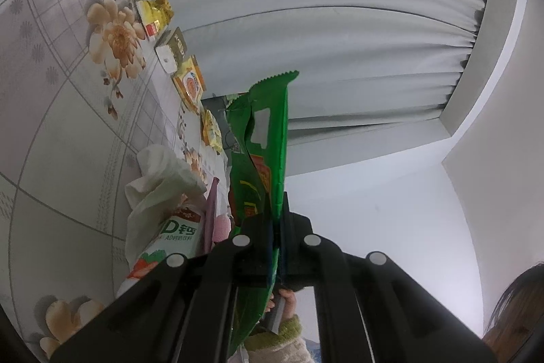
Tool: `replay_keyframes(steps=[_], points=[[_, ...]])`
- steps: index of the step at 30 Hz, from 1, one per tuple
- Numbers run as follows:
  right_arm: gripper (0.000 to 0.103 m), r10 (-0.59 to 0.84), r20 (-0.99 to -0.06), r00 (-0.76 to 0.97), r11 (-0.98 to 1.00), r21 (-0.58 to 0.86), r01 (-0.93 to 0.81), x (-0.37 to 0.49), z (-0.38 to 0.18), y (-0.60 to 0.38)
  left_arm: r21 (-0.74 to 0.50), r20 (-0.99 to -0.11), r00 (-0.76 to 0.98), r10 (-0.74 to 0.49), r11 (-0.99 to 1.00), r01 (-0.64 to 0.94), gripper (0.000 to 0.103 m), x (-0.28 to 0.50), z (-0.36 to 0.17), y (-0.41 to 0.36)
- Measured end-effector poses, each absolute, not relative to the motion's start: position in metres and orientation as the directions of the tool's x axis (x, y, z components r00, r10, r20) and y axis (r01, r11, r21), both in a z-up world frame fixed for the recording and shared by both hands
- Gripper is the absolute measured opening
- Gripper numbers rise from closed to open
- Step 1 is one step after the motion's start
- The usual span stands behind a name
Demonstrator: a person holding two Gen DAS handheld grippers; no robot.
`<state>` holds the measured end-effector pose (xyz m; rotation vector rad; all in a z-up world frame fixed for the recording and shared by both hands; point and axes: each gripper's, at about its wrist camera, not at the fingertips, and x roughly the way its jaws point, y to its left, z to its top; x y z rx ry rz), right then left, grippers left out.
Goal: Collect trash
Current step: 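Carry both wrappers to the blue wastebasket and open both tools over it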
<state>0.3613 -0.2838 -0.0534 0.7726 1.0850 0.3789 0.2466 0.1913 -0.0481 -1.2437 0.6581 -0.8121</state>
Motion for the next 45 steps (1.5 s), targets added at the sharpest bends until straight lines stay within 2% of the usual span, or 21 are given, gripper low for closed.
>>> replay_keyframes(steps=[5,7,13,17,18,19,20,25,26,28,30,37,45], points=[[0.052,0.668,-0.617,0.416,0.646,0.758,0.087,0.366,-0.063,-0.283,-0.978,-0.001,0.561,-0.828,0.119,0.173,0.002,0.248,-0.049,0.191],[0.040,0.683,-0.606,0.408,0.629,0.772,0.092,0.368,-0.066,-0.283,-0.978,-0.001,0.562,-0.827,0.118,0.172,0.002,0.248,-0.049,0.191],[0.019,0.724,-0.560,0.404,0.581,0.810,0.083,0.364,-0.066,-0.285,-0.978,-0.001,0.562,-0.827,0.117,0.172,0.002,0.248,-0.049,0.191],[0.019,0.751,-0.510,0.419,0.532,0.844,0.073,0.360,-0.062,-0.288,-0.978,0.000,0.562,-0.827,0.116,0.171,0.002,0.248,-0.049,0.191],[0.023,0.760,-0.497,0.419,0.518,0.852,0.071,0.359,-0.062,-0.289,-0.978,0.000,0.561,-0.828,0.116,0.171,0.002,0.248,-0.049,0.191],[0.032,0.768,-0.484,0.420,0.503,0.861,0.071,0.359,-0.061,-0.290,-0.978,0.000,0.562,-0.827,0.117,0.171,0.002,0.248,-0.049,0.191],[0.035,0.766,-0.484,0.423,0.504,0.861,0.072,0.358,-0.061,-0.291,-0.978,0.000,0.561,-0.828,0.116,0.171,0.002,0.248,-0.049,0.191],[0.037,0.783,-0.472,0.406,0.492,0.868,0.060,0.357,-0.060,-0.289,-0.978,0.002,0.561,-0.828,0.114,0.172,0.002,0.248,-0.049,0.191],[0.035,0.783,-0.473,0.404,0.494,0.868,0.057,0.357,-0.060,-0.287,-0.979,0.003,0.562,-0.827,0.113,0.171,0.002,0.249,-0.050,0.191],[0.015,0.785,-0.477,0.396,0.499,0.865,0.053,0.356,-0.060,-0.285,-0.979,0.005,0.563,-0.826,0.110,0.170,0.002,0.249,-0.050,0.192],[0.005,0.778,-0.486,0.397,0.511,0.858,0.050,0.354,-0.057,-0.284,-0.979,0.007,0.563,-0.826,0.110,0.172,0.002,0.248,-0.049,0.192],[0.002,0.749,-0.506,0.429,0.550,0.835,0.025,0.343,-0.029,-0.279,-0.973,0.027,0.568,-0.822,0.108,0.203,0.002,0.244,-0.038,0.195],[0.001,0.730,-0.407,0.549,0.493,0.870,-0.011,0.306,0.009,-0.302,-0.951,0.078,0.548,-0.833,0.103,0.291,0.002,0.228,0.002,0.189]])
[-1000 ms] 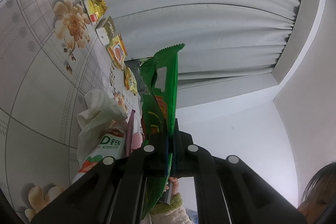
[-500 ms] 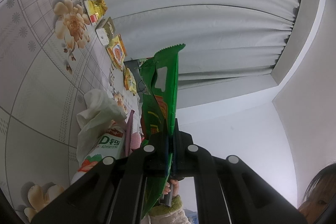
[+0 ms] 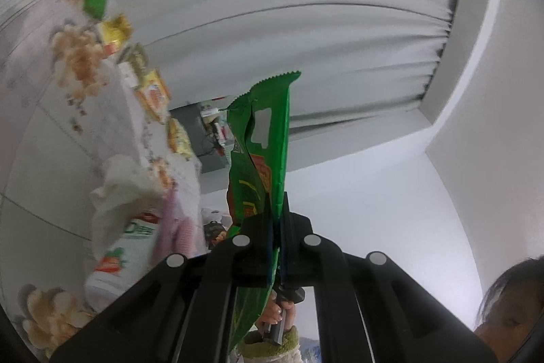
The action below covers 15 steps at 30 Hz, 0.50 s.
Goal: Collect trash
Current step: 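Carry both wrappers to the blue wastebasket and open both tools over it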
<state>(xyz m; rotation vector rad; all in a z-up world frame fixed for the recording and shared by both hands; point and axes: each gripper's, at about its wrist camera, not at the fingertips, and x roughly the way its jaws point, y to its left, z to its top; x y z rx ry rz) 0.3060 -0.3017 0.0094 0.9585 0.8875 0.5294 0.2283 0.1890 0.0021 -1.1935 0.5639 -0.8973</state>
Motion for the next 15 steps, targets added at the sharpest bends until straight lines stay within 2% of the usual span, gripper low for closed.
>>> replay_keyframes(steps=[7,12,15], points=[[0.001,0.631,-0.378,0.678,0.508,0.861,0.008,0.234,0.031,-0.350,-0.899,0.074,0.455,-0.887,0.138,0.415,0.002,0.212,0.055,0.138],[0.001,0.471,-0.426,0.772,0.540,0.832,0.129,0.165,0.029,-0.400,-0.869,0.027,0.342,-0.939,0.147,0.473,0.002,0.206,0.076,0.068],[0.001,0.330,-0.488,0.808,0.555,0.793,0.252,0.118,0.021,-0.430,-0.849,-0.026,0.267,-0.963,0.162,0.503,0.002,0.202,0.084,0.012]])
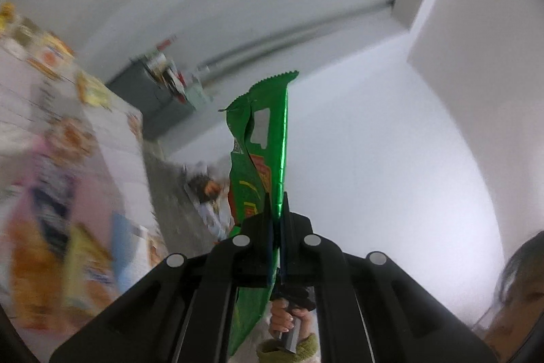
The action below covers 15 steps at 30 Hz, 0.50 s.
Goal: Collect trash
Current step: 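Carry both wrappers to the blue wastebasket and open both tools over it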
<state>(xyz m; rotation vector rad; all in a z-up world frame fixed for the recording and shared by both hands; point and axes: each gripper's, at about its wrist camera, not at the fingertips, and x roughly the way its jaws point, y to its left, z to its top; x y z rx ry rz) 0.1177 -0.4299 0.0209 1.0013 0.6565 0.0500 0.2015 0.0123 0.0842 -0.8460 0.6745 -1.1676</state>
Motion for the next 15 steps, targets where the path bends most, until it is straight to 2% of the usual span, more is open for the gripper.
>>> replay_keyframes(steps=[6,10,13,15], points=[[0.001,0.032,-0.606,0.795,0.542,0.678,0.496,0.036,0.003,-0.483,-0.747,-0.190,0.171,-0.967,0.256,0.614,0.002,0.183,0.103,-0.118],[0.001,-0.134,-0.689,0.712,0.513,0.567,0.645,0.007,-0.015,-0.506,-0.580,-0.317,0.144,-0.937,0.312,0.753,0.002,0.154,0.113,-0.215],[0.001,-0.197,-0.732,0.652,0.475,0.510,0.717,-0.004,-0.038,-0.521,-0.385,-0.436,0.126,-0.891,0.311,0.869,0.002,0.119,0.110,-0.304],[0.001,-0.211,-0.753,0.624,0.437,0.498,0.749,-0.009,-0.057,-0.531,-0.301,-0.488,0.120,-0.864,0.296,0.906,0.002,0.102,0.097,-0.347]])
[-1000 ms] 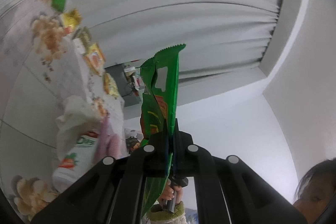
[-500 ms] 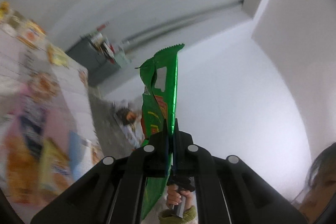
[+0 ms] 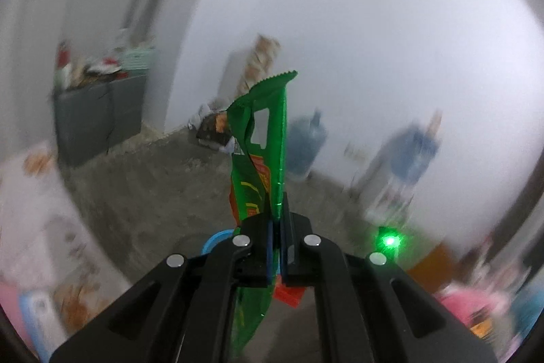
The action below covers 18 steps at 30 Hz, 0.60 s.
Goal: Collect trash
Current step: 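Carry both wrappers to the blue wastebasket and open both tools over it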
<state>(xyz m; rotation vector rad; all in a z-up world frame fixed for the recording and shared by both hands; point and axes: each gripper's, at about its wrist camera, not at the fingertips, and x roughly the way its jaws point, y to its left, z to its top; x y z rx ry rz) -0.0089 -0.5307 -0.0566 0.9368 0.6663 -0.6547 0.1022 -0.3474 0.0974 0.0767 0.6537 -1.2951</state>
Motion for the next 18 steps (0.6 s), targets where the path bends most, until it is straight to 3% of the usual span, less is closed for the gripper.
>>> replay_keyframes(steps=[6,18], points=[[0.002,-0.195,-0.791,0.579,0.293,0.517,0.804,-0.027,-0.113,-0.567,-0.122,-0.600,0.112,-0.792,0.229,0.966,0.002,0.067,0.028,-0.464],[0.008,-0.132,-0.836,0.533,0.132,0.518,0.845,-0.016,-0.192,-0.617,-0.151,-0.747,0.073,-0.661,0.275,0.950,0.005,0.092,-0.132,-0.587]])
